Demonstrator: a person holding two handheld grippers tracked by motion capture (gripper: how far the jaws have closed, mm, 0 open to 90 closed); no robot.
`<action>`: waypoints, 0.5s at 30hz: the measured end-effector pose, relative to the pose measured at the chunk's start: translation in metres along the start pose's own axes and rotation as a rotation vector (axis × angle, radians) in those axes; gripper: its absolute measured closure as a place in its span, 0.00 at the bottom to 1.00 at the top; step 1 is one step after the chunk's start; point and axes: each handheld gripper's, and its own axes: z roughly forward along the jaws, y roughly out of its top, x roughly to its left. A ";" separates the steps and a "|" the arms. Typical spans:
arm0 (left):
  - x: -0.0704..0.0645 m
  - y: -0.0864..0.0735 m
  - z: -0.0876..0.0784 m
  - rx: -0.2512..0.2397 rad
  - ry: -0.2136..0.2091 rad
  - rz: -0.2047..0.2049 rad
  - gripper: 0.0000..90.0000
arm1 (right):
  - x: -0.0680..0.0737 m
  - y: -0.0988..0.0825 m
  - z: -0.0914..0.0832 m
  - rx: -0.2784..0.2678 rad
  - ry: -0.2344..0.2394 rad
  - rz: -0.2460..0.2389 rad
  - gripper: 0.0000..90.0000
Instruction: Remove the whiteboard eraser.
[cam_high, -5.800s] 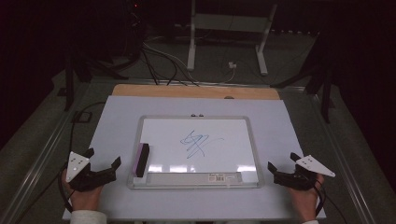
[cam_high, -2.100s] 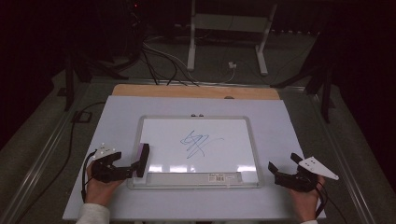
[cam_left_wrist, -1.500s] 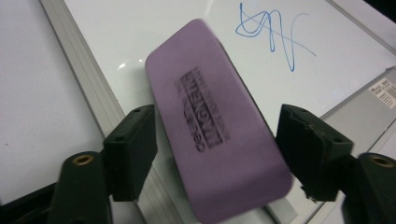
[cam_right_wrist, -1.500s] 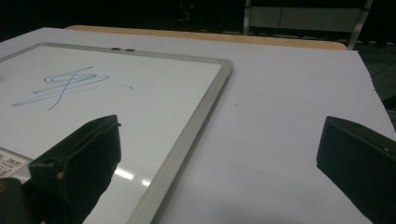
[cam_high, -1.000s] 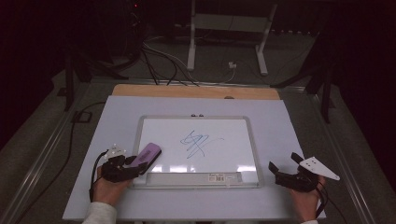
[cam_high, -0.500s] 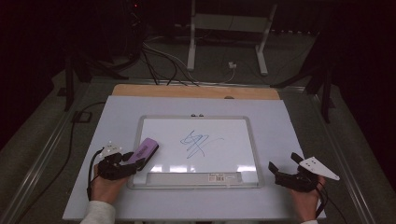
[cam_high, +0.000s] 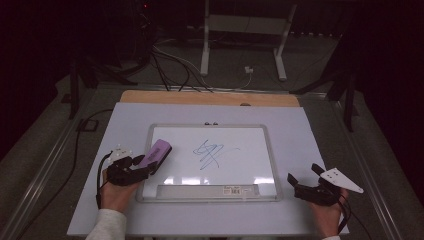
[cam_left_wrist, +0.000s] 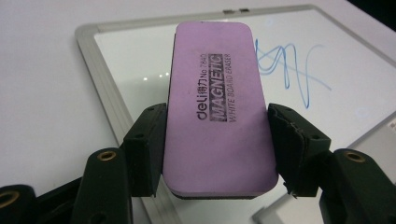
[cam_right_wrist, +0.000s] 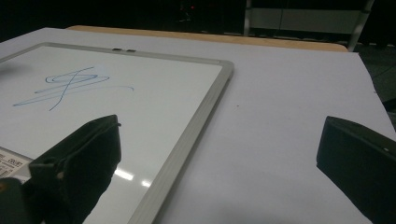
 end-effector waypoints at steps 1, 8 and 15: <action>0.000 0.001 0.000 0.000 0.000 0.005 0.47 | 0.000 0.000 0.000 0.000 0.000 0.000 0.00; -0.004 0.014 0.005 -0.016 0.003 0.023 0.47 | 0.000 0.000 0.001 0.002 0.000 -0.002 0.00; -0.008 0.025 0.012 -0.026 -0.001 0.044 0.47 | 0.000 0.000 0.001 0.004 0.001 -0.002 0.00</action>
